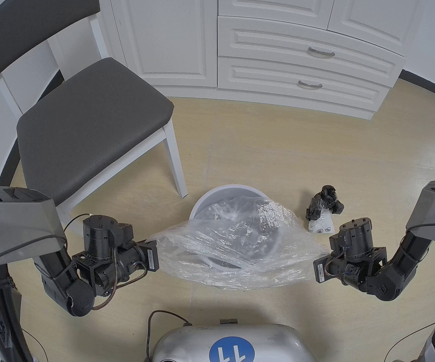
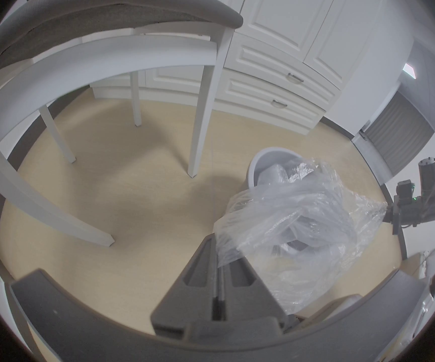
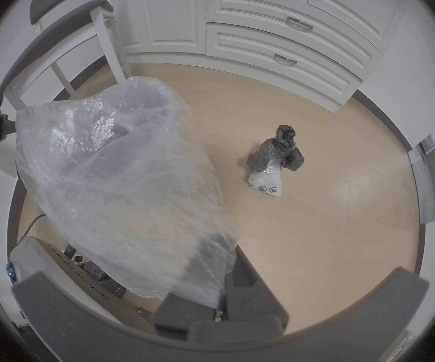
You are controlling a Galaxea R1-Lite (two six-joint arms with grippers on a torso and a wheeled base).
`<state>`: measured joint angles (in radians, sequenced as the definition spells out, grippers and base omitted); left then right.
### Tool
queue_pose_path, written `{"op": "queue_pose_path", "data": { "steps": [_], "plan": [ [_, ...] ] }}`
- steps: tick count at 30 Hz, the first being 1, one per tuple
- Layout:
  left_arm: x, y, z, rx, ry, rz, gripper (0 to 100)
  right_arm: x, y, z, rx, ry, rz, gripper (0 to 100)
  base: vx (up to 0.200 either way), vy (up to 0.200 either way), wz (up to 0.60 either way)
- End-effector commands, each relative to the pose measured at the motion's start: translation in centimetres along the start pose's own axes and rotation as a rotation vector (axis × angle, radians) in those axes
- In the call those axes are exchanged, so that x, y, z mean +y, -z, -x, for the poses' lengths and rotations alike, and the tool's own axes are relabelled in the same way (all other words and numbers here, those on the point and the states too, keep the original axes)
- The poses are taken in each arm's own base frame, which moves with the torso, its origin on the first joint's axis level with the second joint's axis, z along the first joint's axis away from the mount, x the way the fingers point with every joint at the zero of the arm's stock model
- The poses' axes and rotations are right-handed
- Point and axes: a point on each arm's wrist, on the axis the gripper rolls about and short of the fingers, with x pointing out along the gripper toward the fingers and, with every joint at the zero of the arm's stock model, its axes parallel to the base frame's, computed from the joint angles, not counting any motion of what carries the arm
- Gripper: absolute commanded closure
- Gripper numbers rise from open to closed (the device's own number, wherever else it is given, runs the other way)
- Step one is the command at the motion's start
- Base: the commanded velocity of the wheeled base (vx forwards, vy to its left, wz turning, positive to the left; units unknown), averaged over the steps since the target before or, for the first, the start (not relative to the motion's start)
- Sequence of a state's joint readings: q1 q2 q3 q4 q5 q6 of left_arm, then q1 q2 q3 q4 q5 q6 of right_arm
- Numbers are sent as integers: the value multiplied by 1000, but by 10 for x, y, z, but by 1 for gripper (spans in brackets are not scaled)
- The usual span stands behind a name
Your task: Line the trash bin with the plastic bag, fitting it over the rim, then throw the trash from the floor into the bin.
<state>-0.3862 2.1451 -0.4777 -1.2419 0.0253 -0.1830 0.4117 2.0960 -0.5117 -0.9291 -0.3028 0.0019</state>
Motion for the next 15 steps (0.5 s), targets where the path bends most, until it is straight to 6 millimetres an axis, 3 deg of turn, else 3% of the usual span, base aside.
{"op": "queue_pose_path", "data": {
  "steps": [1,3,4,9,15],
  "plan": [
    [-2,13,-11,7,-19,-1,100,-2,-1,0,-4,4,-1,100,0,0,0],
    [-2,13,-11,-3,-17,-1,100,-2,0,1,1,4,3,100,0,0,0],
    [-2,13,-10,-1,-17,-2,100,-2,0,2,-2,2,4,0,0,0,0],
    [-3,11,-8,-8,-14,-2,100,-6,-7,17,-42,-13,-7,0,0,0,0],
    [-2,11,-8,-5,-15,-3,100,-18,-15,61,-127,-140,9,0,0,0,0]
  ]
}}
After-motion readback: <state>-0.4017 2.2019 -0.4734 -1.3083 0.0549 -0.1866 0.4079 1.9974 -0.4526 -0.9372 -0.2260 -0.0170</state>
